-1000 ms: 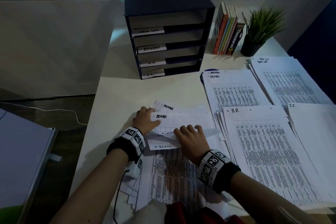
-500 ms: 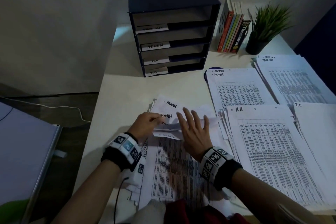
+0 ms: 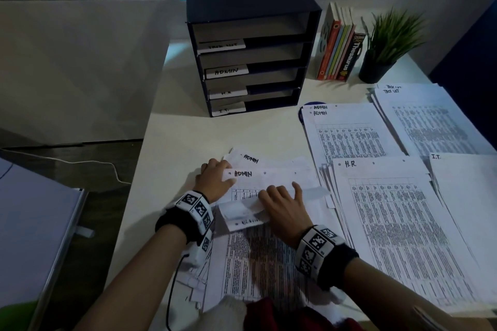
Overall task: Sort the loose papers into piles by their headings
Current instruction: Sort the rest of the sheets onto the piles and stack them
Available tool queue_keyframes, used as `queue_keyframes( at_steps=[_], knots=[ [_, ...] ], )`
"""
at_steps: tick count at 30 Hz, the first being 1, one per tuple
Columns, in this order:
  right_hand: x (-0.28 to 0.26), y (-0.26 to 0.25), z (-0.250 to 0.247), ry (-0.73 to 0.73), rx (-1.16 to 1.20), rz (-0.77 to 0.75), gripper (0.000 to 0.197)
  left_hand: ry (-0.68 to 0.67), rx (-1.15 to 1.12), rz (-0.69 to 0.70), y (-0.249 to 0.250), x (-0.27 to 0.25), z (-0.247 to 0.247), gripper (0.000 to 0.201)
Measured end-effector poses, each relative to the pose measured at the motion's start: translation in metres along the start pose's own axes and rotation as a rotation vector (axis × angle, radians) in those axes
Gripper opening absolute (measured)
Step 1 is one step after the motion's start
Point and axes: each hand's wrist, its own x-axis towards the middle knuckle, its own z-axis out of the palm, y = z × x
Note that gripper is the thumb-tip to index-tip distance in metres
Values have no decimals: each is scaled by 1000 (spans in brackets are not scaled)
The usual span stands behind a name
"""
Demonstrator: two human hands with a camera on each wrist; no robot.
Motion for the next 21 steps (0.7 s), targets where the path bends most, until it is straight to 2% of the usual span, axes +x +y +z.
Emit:
queue_keyframes(
  at_steps=[2, 4, 6, 8, 10, 12, 13, 15, 16, 17, 20, 21],
  knots=[
    [5, 0, -1, 15, 22, 23, 81, 43, -6, 89, 1, -2, -2, 33],
    [10, 1, -2, 15, 45, 51, 78, 7, 29, 152, 3, -8, -4, 39],
    [14, 1, -2, 14, 64, 73, 80, -47, 158, 201, 2, -12, -6, 46],
    [15, 1, -2, 5, 76, 88, 85, -74, 229, 221, 1, -16, -6, 46],
    [15, 1, -3, -8, 72, 94, 92, -74, 209, 219, -4, -18, -1, 39],
    [16, 0, -3, -31, 45, 111, 97, -83, 76, 196, -9, -19, 3, 37],
    [16, -1, -4, -35, 24, 122, 95, -106, -61, 165, -10, -21, 3, 43],
    [16, -1, -4, -31, -31, 133, 77, -157, -381, 77, -7, -25, -1, 76],
    [15, -1, -5, -35, -56, 125, 70, -154, -472, 44, -6, -25, -3, 89],
    [13, -1, -5, -40, -80, 100, 69, -134, -525, 23, -5, -23, -4, 91],
    [8, -1, -2, -97, -56, 26, 79, 0, -407, -12, -6, -12, -1, 56],
    [6, 0, 1, -122, -26, 26, 82, 2, -336, -23, -7, -8, -1, 50]
  ],
)
